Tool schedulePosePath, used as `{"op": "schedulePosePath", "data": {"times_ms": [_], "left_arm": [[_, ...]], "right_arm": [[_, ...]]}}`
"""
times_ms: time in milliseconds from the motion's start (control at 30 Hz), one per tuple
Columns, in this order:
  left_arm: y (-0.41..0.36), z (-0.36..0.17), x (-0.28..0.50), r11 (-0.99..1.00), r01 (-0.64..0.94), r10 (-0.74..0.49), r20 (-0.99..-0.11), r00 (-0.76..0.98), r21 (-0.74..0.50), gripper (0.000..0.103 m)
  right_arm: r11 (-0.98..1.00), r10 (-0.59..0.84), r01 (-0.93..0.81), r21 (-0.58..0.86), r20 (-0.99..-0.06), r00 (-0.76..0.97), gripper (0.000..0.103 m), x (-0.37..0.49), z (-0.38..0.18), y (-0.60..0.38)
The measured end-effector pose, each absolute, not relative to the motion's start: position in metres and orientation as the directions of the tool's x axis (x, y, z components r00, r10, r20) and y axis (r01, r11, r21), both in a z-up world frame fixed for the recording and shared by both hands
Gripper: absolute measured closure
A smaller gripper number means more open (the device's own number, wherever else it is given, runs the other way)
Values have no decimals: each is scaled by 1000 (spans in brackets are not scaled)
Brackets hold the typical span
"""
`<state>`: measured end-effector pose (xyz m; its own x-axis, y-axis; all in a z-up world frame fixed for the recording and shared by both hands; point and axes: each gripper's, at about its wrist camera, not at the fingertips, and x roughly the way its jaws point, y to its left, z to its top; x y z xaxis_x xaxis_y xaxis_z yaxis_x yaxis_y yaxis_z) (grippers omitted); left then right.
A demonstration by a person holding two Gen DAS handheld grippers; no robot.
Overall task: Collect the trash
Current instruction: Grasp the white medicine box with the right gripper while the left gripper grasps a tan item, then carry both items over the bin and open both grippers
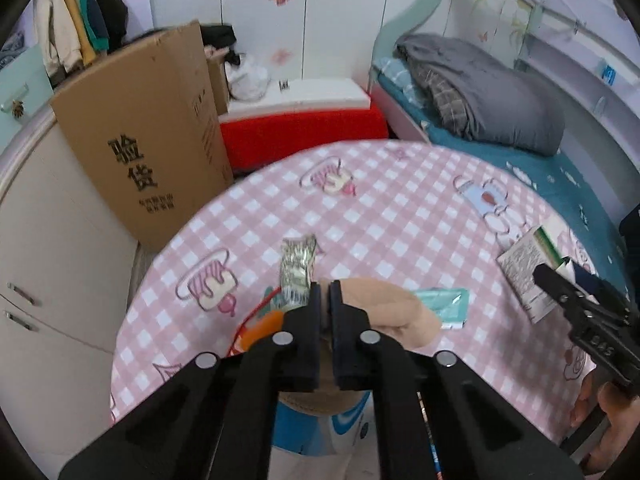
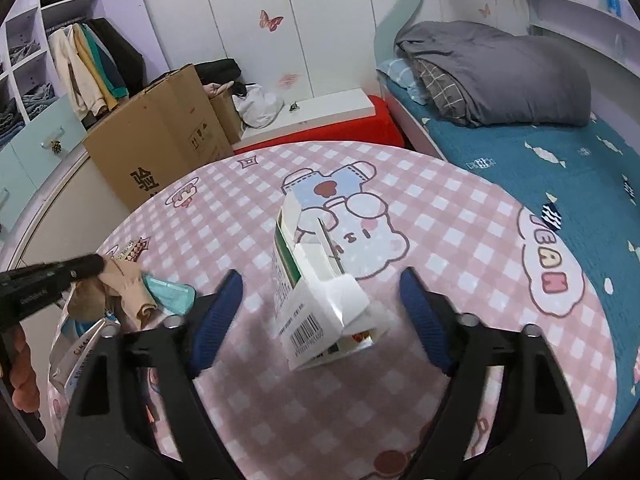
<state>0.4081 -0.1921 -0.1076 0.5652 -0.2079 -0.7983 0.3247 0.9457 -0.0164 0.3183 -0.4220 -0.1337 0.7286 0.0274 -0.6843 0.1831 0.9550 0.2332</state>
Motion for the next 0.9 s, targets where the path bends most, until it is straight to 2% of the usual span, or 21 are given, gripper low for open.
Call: {"op": "schedulePosePath", "data": {"times_ms": [33, 133, 333, 500, 900], "left_arm": [[-191, -103, 406, 947, 320, -212, -788, 578, -19, 99], [-186, -91, 401, 949, 311, -243, -760, 603, -57, 99], [-172, -61, 379, 940, 322, -306, -697, 648, -112, 99], [-156, -41, 358, 921, 340, -373, -675, 637, -188, 99], [-107, -27, 296, 912, 351, -401, -652, 644, -215, 99]], "right_arm": [[955, 40, 173, 240, -685, 728, 65, 318, -134, -422], [960, 12, 179, 215, -671, 741, 69, 312, -130, -417], [965, 8, 152, 212, -606, 795, 70, 289, -99, -402], [963, 70, 97, 253, -577, 814, 70, 273, -73, -383], [964, 214, -87, 250, -541, 813, 70, 240, -38, -284]]}}
